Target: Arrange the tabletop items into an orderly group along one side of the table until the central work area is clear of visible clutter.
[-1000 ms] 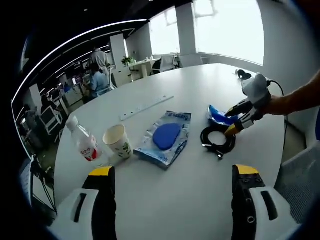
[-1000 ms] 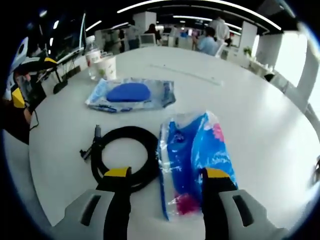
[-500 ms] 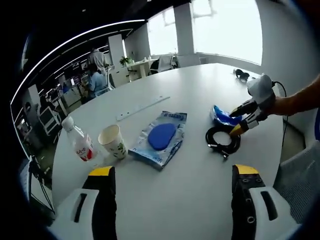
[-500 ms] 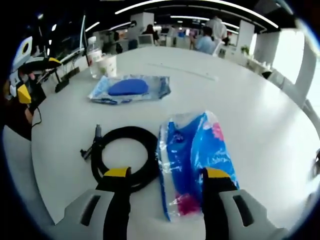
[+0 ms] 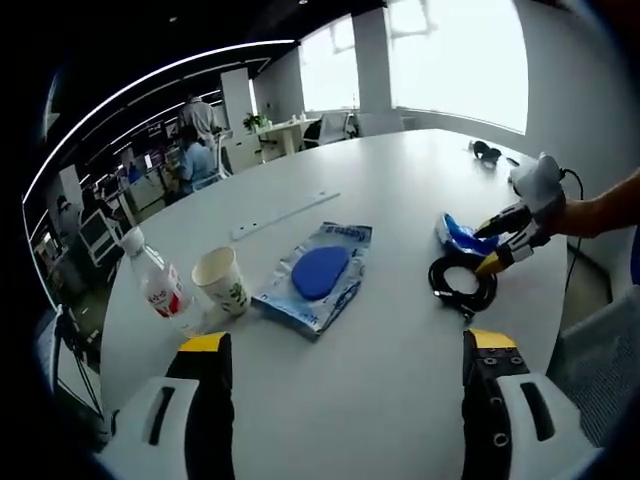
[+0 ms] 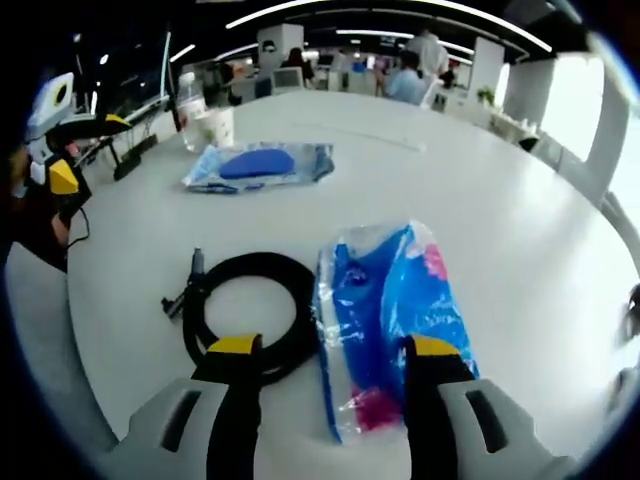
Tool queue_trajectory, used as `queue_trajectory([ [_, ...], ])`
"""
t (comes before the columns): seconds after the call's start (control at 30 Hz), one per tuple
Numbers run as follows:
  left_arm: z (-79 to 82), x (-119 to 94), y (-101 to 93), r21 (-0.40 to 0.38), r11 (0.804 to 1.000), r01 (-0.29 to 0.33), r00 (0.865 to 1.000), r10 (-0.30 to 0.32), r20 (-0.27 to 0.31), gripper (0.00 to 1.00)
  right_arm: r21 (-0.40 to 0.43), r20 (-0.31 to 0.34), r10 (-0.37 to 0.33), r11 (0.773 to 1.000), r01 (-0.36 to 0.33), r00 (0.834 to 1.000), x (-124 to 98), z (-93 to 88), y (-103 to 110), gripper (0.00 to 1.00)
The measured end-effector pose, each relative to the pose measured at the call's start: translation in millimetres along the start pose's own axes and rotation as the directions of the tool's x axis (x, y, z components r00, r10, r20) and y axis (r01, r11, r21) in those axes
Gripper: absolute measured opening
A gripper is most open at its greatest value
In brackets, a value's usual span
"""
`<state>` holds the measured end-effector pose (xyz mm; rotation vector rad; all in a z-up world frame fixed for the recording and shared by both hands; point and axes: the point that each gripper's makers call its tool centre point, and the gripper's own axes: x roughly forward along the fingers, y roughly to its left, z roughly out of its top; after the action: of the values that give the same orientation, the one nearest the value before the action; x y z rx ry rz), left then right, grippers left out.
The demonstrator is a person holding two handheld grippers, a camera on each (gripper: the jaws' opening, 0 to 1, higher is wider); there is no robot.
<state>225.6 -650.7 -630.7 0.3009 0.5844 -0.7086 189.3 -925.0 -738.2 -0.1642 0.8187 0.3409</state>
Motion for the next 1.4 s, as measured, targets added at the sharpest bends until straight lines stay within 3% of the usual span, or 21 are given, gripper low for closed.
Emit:
queue_trajectory([
  [0.5,-5.8,10,-2.9,-0.026,1.0,0.003,1.0,-0.003,-0.003,0.95,0.025,0.018,0.006,1.0,-0.006,1.0,-5,1.5,2,0.58],
  [1.13,-9.6,28,7.5,-0.072,0.997,-0.003,1.0,0.001,-0.022,0.86,0.012,0.149,0.032,0.999,-0.034,0.988,-23,63.1,10,0.64],
  [1.3,-9.5,29,9.9,-0.059,0.998,-0.005,1.0,0.004,-0.021,0.74,0.01,0.162,0.053,0.998,-0.055,0.985,-20,76.6,10,0.62],
  [1.4,-12.4,30,11.0,-0.051,0.999,-0.004,0.999,0.002,-0.039,0.73,0.008,0.172,0.068,0.998,-0.07,0.983,-19,85.8,11,0.6],
])
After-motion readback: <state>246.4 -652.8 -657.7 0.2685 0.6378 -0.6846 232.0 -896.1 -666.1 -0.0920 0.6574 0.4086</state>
